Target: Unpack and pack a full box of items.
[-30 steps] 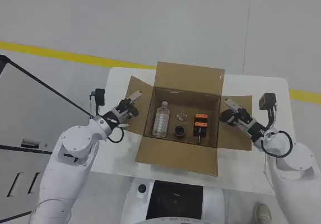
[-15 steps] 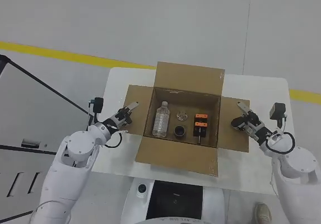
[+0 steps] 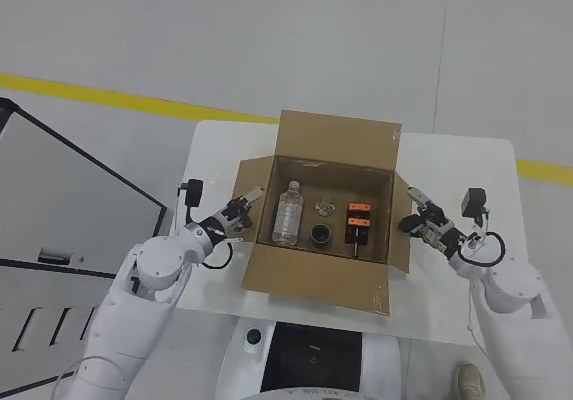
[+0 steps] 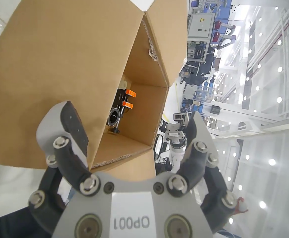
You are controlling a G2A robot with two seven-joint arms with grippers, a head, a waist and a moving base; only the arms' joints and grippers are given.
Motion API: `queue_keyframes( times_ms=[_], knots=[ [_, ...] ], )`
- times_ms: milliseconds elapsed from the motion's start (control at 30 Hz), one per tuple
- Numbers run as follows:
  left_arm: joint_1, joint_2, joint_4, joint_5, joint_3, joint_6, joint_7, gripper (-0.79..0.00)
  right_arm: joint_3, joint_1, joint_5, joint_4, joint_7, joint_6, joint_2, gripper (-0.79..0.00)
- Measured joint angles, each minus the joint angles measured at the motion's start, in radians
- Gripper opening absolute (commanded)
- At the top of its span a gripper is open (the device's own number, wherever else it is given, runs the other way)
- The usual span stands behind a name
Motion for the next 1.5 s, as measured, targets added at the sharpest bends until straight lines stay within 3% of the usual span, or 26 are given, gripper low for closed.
queue_keyframes(
  times_ms=[467, 700, 833, 1000, 1167, 1267, 1333, 1500],
  knots=[
    [-0.008, -0.003, -0.028, -0.048, 0.019, 0.013, 0.018, 0.000, 0.012, -0.016, 0.019, -0.035, 0.014, 0.003, 0.006, 0.000],
    [-0.025, 0.000, -0.119, -0.166, -0.052, 0.041, -0.007, 0.000, 0.112, -0.047, 0.042, -0.248, 0.092, 0.023, 0.022, 0.000],
    [-0.015, 0.001, -0.173, -0.264, -0.099, 0.060, -0.027, 0.000, 0.136, -0.010, 0.058, -0.338, 0.157, 0.066, 0.030, 0.000],
    [0.006, 0.005, -0.221, -0.335, -0.188, 0.061, -0.008, 0.000, -0.002, 0.167, -0.014, -0.297, 0.222, 0.139, 0.033, 0.000],
    [0.037, 0.013, -0.237, -0.328, -0.295, 0.019, 0.001, 0.000, -0.272, 0.410, -0.112, -0.128, 0.201, 0.226, 0.006, 0.000],
    [0.043, 0.014, -0.241, -0.335, -0.307, 0.017, 0.002, 0.000, -0.437, 0.526, -0.156, -0.016, 0.143, 0.282, -0.024, 0.000],
    [0.042, 0.014, -0.241, -0.335, -0.306, 0.017, 0.002, 0.000, -0.499, 0.563, -0.156, 0.036, 0.079, 0.305, -0.041, 0.000],
    [0.042, 0.014, -0.241, -0.335, -0.306, 0.018, 0.002, 0.000, -0.500, 0.562, -0.113, 0.038, 0.074, 0.302, -0.042, 0.000]
  ],
)
